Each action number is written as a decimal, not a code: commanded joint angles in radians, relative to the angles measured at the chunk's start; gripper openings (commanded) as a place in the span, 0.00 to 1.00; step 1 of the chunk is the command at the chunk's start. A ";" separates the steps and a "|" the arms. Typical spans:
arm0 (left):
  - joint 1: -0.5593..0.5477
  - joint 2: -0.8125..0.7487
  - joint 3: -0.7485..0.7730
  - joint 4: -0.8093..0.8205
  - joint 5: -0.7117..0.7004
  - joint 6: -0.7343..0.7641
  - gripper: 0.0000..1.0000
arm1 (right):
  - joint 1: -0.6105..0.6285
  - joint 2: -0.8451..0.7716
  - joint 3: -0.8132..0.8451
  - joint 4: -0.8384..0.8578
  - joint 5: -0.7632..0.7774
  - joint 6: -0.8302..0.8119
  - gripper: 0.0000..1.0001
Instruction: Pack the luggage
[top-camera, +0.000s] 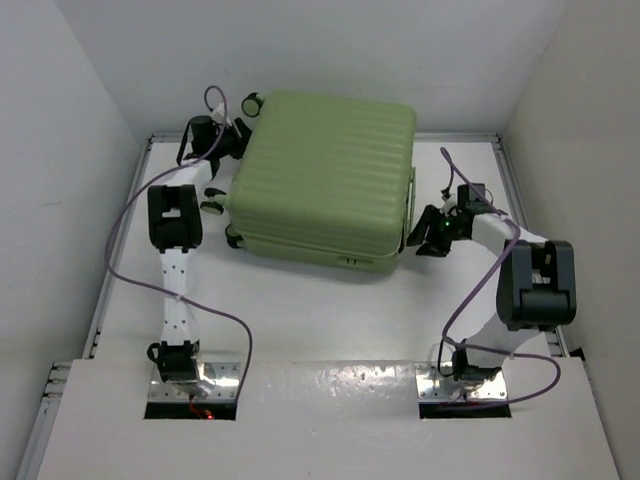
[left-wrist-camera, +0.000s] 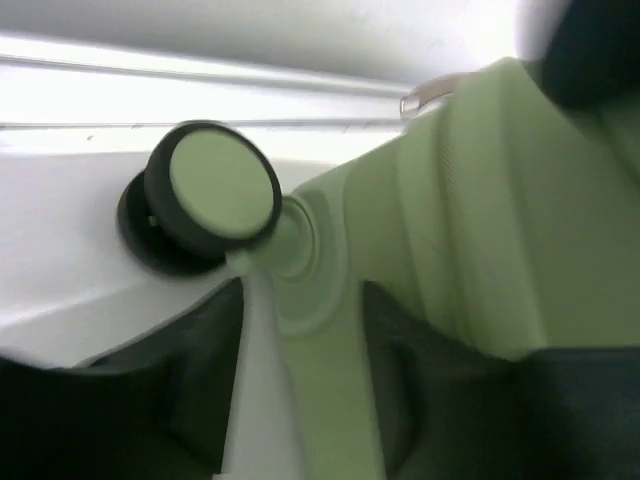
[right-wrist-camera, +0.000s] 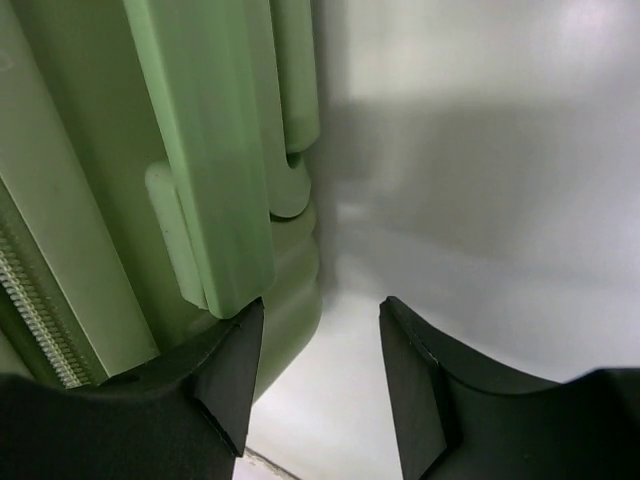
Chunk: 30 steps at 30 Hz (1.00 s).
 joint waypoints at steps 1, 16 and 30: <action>-0.125 -0.156 0.023 0.145 0.102 -0.117 0.57 | 0.103 -0.102 -0.069 0.099 -0.130 0.135 0.51; 0.383 -1.490 -0.928 -0.391 -0.575 -0.094 0.72 | 0.676 -0.193 -0.188 0.750 0.203 0.496 0.58; 0.285 -1.718 -1.356 -0.508 -0.348 -0.012 0.72 | 0.406 -0.692 -0.249 0.286 0.039 -0.085 0.61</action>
